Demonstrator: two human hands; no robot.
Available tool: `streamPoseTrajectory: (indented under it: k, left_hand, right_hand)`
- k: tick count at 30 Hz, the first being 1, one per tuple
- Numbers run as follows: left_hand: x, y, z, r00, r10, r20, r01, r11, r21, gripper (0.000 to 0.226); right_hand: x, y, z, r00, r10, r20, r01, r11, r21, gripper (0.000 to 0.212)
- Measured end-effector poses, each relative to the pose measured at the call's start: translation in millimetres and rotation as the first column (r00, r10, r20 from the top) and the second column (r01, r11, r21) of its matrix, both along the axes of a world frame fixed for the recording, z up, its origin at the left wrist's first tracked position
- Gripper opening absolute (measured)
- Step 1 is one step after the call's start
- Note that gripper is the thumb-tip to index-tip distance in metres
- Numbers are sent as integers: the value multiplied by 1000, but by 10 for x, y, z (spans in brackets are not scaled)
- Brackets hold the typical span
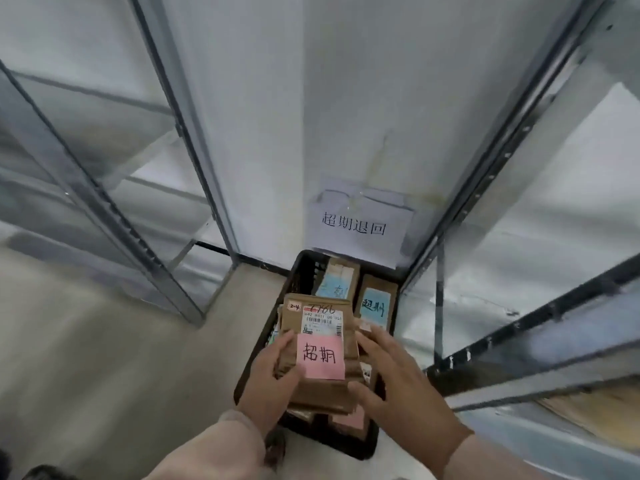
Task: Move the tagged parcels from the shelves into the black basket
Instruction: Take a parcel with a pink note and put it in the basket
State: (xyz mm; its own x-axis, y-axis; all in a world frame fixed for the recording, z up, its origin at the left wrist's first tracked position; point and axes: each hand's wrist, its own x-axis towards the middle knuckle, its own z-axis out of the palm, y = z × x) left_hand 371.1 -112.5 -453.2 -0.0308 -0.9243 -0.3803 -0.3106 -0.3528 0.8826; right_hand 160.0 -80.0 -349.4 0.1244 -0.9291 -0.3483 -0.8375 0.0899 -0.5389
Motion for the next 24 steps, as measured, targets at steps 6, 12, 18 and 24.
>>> streamPoseTrajectory:
  k: [6,12,18,24]
  left_hand:
    - [-170,-753,-235,956,-293,-37,294,955,48,54]
    - [-600,-1544,-355,918,-391,-62,394,919,37,55]
    - [-1119,-1974,-656,891,-452,-40,453,890,41,59]
    - [-1493,-2033,-992,891,-453,-16,453,891,34,59]
  right_hand:
    - [51,-361,-204,976,-214,-38,216,975,49,70]
    - [54,-715,-291,886,-464,-14,464,882,79,67]
    - [28,-767,-467,821,-571,3,569,817,93,61]
    - [-61,-744,-694,766,-642,10,637,762,121,66]
